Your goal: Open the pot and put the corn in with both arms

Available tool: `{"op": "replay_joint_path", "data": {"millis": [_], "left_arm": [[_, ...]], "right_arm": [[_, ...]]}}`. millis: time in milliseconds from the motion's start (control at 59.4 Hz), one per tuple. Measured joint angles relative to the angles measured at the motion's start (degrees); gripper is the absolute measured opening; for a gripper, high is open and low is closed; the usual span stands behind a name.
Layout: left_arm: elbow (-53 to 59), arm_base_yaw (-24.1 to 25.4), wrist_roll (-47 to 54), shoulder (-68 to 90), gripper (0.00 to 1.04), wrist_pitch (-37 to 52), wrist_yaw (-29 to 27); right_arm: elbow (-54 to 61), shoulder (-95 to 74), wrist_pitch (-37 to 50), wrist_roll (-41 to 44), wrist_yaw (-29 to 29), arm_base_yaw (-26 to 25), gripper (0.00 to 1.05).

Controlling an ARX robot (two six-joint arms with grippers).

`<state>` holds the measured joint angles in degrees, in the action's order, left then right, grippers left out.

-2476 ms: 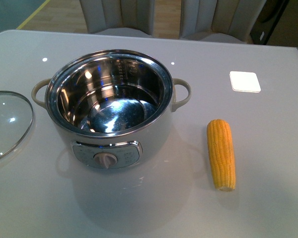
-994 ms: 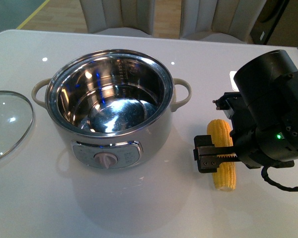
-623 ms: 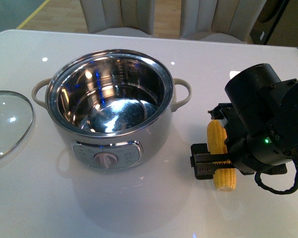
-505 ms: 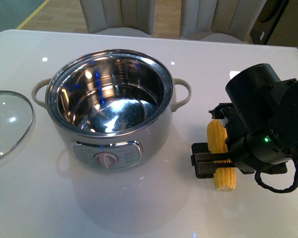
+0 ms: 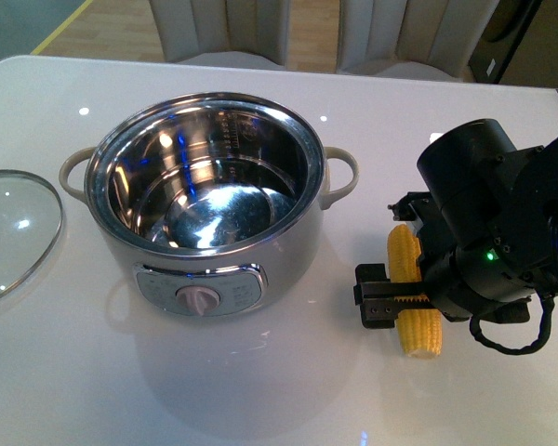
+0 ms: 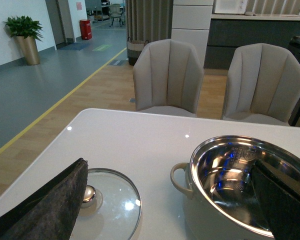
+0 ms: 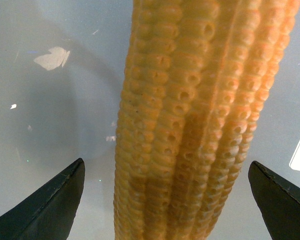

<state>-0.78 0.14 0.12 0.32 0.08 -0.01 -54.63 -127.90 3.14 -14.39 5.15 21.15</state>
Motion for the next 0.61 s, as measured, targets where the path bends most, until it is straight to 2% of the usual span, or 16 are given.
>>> {"op": "replay_joint_path", "data": {"millis": [101, 253, 337, 438, 606], "left_arm": [[0.00, 0.00, 0.00, 0.00, 0.98, 0.00, 0.00], [0.00, 0.00, 0.00, 0.00, 0.98, 0.00, 0.00], [0.00, 0.00, 0.00, 0.00, 0.98, 0.00, 0.00], [0.00, 0.00, 0.00, 0.00, 0.98, 0.00, 0.00], [0.00, 0.00, 0.00, 0.00, 0.98, 0.00, 0.00]], "right_arm": [[-0.35, -0.04, -0.22, -0.33, -0.04, 0.11, 0.93], [-0.59, -0.13, -0.26, -0.72, -0.07, 0.26, 0.76], [-0.61, -0.33, -0.26, -0.87, -0.07, 0.26, 0.70], [-0.59, -0.55, -0.24, -0.87, -0.07, 0.26, 0.57], [-0.13, -0.57, 0.61, -0.90, -0.07, 0.20, 0.43]]}}
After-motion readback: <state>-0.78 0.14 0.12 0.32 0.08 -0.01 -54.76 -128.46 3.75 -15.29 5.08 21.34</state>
